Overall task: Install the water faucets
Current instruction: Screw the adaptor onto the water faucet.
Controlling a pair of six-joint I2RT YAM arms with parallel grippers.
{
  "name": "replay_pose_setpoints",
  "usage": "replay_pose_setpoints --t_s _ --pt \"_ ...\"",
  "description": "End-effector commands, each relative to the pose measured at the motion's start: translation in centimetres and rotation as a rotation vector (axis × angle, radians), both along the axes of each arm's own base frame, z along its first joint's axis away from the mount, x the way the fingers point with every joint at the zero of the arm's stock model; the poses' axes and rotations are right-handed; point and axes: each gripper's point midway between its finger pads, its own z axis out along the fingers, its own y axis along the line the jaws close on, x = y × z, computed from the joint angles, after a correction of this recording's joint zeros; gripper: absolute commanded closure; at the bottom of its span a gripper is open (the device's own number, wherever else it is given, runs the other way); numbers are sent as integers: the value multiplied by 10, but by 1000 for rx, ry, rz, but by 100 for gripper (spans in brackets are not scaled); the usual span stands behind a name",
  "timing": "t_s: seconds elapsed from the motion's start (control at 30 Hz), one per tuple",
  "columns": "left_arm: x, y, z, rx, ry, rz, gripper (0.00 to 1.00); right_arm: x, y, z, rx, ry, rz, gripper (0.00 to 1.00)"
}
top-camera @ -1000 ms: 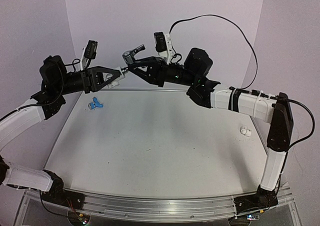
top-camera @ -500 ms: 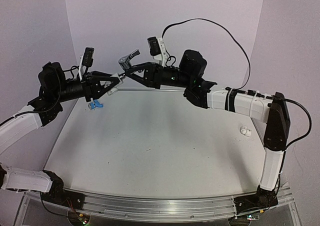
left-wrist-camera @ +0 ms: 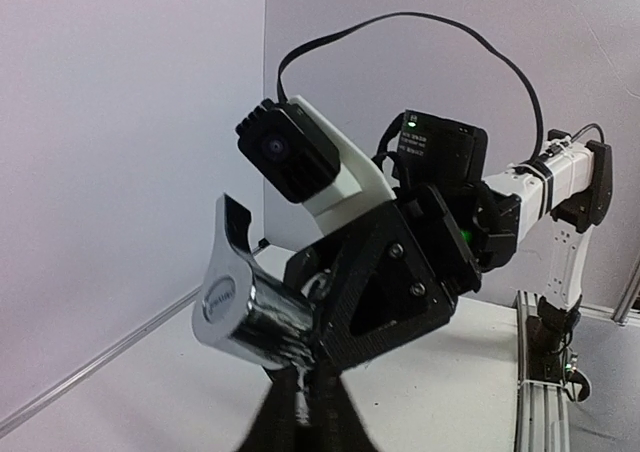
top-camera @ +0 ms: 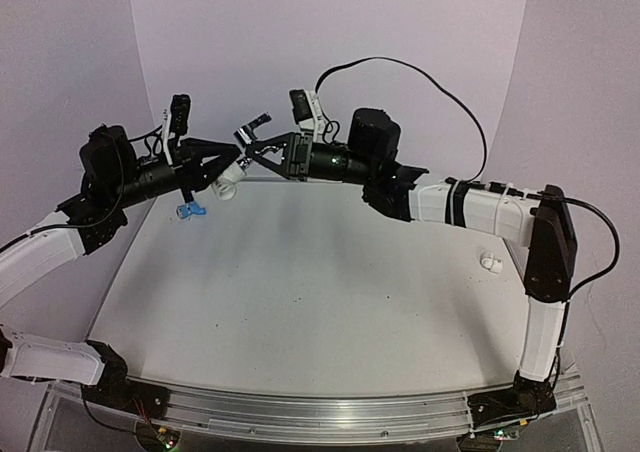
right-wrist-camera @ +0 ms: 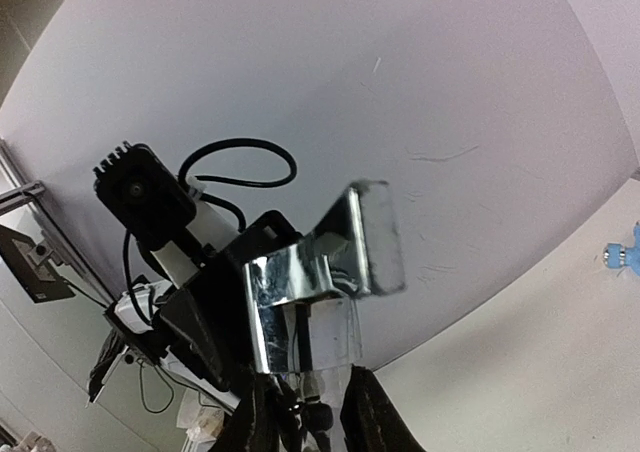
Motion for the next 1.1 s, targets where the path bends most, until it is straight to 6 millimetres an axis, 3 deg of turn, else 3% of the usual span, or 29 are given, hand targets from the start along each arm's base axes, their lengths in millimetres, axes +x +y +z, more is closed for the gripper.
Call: replay_pose_setpoints --t_s 0.0,0.23,0.33,0.43,0.5,0.6,0.7,1.07 --pt "-18 -10 19 -59 47 -107 89 -2 -4 17 58 -38 -45 100" --pt "-30 6 27 -173 232 -102 44 19 -36 3 80 -91 -111 100" --pt "-14 25 18 -257 347 35 31 22 -55 1 109 -147 -131 100" --pt "2 42 -4 -374 547 134 22 18 -69 7 129 -215 -128 100" --pt "1 37 -17 -394 659 88 20 10 -74 13 149 -259 -113 100" --pt "-12 12 -28 -356 774 -106 18 1 -79 23 195 -301 -92 100" --pt "-9 -4 -41 -315 875 -192 17 -4 -80 32 225 -322 -61 100" --pt "-10 -20 -24 -350 852 -374 12 -18 -80 53 331 -314 32 100"
